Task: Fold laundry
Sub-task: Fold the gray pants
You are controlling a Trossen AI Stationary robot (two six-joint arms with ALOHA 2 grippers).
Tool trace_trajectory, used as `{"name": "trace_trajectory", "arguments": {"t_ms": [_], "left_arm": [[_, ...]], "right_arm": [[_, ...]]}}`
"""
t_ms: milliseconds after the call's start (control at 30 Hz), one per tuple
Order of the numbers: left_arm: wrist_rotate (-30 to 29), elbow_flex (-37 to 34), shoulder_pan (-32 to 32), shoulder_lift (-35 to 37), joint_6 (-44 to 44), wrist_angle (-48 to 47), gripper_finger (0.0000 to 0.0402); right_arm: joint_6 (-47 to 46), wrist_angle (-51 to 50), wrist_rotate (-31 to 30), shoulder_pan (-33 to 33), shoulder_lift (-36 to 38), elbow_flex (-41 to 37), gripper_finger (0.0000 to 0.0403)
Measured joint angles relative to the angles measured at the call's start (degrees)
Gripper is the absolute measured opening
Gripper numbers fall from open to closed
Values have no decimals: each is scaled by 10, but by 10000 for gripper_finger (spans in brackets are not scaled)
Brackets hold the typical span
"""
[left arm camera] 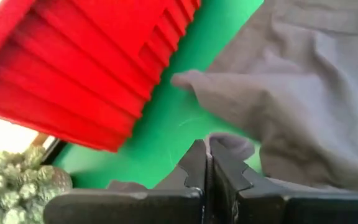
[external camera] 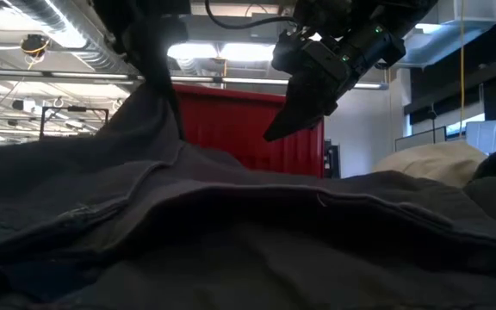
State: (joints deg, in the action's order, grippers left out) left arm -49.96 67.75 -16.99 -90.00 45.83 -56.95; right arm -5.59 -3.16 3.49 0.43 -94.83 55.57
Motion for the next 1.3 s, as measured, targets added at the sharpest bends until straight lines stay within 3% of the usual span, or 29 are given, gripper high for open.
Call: {"name": "trace_trajectory", "arguments": {"t_ms": [167, 367, 533, 700, 900, 1167, 1300], "left_arm": [[53, -46, 6, 0, 5, 30, 0], [211, -115, 25, 0, -42, 157, 4], [321, -145, 29, 0, -87, 263, 35], [388, -145, 29, 0, -104, 266, 76], [352, -145, 39, 1, -104, 238, 100], [223, -101, 41, 46, -139, 229, 99], [230, -81, 23, 68, -143, 244, 99]], "right_arm": [[0, 1, 0, 0, 0, 0, 5], [0, 3, 0, 0, 0, 0, 5], [-1, 3, 0, 0, 0, 0, 5], [-4, 3, 0, 0, 0, 0, 5], [-5, 3, 0, 0, 0, 0, 5], [-6, 1, 0, 0, 0, 0, 5], [-5, -1, 0, 0, 0, 0, 5]]}}
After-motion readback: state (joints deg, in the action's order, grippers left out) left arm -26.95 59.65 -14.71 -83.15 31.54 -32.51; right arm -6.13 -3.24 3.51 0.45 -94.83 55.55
